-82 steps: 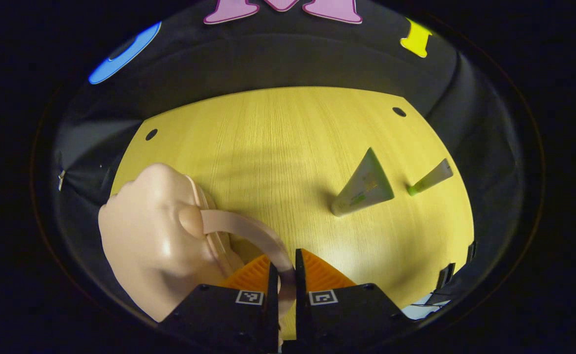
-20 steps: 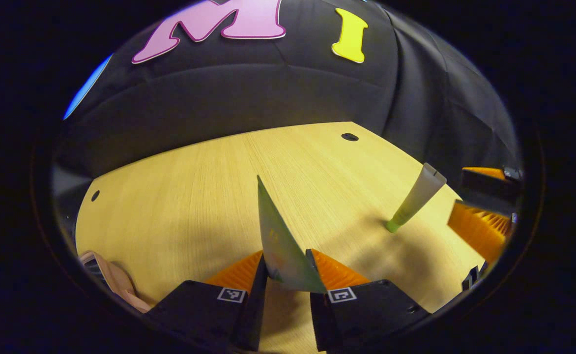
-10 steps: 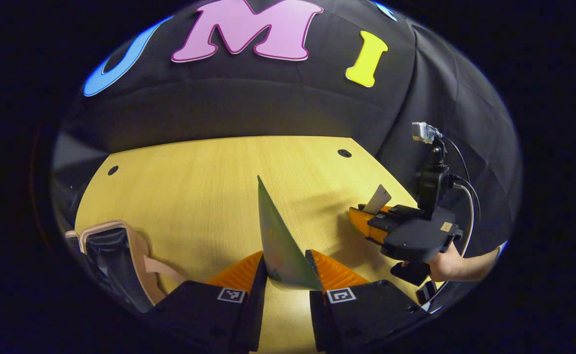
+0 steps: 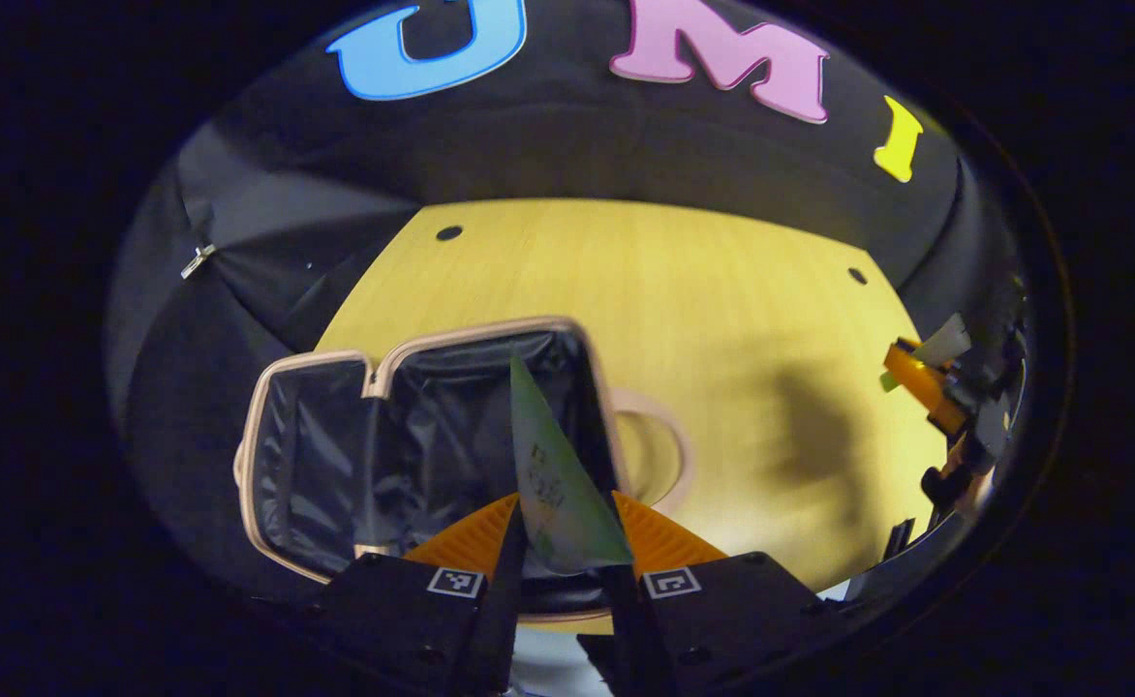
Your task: First open the suitcase, pack the skin care products into it, and then close the suitcase.
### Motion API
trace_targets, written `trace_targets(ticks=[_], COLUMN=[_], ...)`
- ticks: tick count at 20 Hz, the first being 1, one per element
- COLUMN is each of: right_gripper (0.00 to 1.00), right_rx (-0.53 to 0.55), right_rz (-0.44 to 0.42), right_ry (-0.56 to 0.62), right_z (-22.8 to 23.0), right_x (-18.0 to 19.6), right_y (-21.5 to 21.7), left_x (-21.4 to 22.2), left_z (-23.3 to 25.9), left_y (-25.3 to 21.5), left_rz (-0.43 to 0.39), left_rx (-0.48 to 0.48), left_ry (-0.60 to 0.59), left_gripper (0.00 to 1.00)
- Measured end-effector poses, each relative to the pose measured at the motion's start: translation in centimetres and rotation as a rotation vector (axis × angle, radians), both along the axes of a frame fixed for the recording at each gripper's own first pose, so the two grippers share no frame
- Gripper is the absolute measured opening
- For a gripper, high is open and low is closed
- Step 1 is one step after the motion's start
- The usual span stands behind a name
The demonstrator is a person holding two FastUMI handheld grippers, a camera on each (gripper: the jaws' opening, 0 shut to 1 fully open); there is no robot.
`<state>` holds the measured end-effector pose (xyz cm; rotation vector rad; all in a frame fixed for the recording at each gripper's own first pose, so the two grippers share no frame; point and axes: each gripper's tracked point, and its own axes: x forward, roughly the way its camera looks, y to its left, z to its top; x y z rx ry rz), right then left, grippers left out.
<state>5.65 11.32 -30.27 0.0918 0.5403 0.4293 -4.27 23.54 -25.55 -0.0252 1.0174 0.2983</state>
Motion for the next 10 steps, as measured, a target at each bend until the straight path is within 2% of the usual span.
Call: trace_targets(ticks=[1,2,4,5,6,7,8,9,10], right_gripper=[0.29,0.25,0.25,0.25,0.25,0.25,0.25,0.25,0.25], right_rx=[0.002,-0.003,0.004,-0.003,-0.007,0.010,0.040,0.049,0.051], right_rz=[0.026,0.032,0.038,0.048,0.055,0.057,0.049,0.060,0.073], right_ry=[0.015,0.023,0.033,0.038,0.049,0.087,0.122,0.149,0.161], right_z=[0.0,0.2,1.5,1.7,1.9,1.9,2.3,2.6,2.8], right_x=[-1.4,-2.4,-4.0,-4.6,-5.0,-5.8,-6.4,-7.0,-7.4], right_y=[1.2,2.2,5.3,6.9,8.2,10.1,12.4,14.4,15.8], left_x=[-0.8,-1.6,-2.7,-3.1,-3.4,-3.6,-4.0,-4.1,-4.0], left_z=[-1.4,-3.2,-8.0,-9.5,-10.6,-11.5,-12.5,-12.5,-12.1], left_y=[1.7,2.9,5.2,6.0,6.4,7.0,8.0,8.0,7.9], left_rz=[0.017,0.029,0.066,0.068,0.067,0.074,0.099,0.092,0.069], left_rx=[-0.018,-0.062,-0.139,-0.153,-0.165,-0.173,-0.182,-0.209,-0.222], left_ry=[0.054,0.116,0.252,0.283,0.299,0.319,0.336,0.318,0.288], left_gripper=[0.45,0.45,0.46,0.46,0.48,0.42,0.46,0.46,0.51])
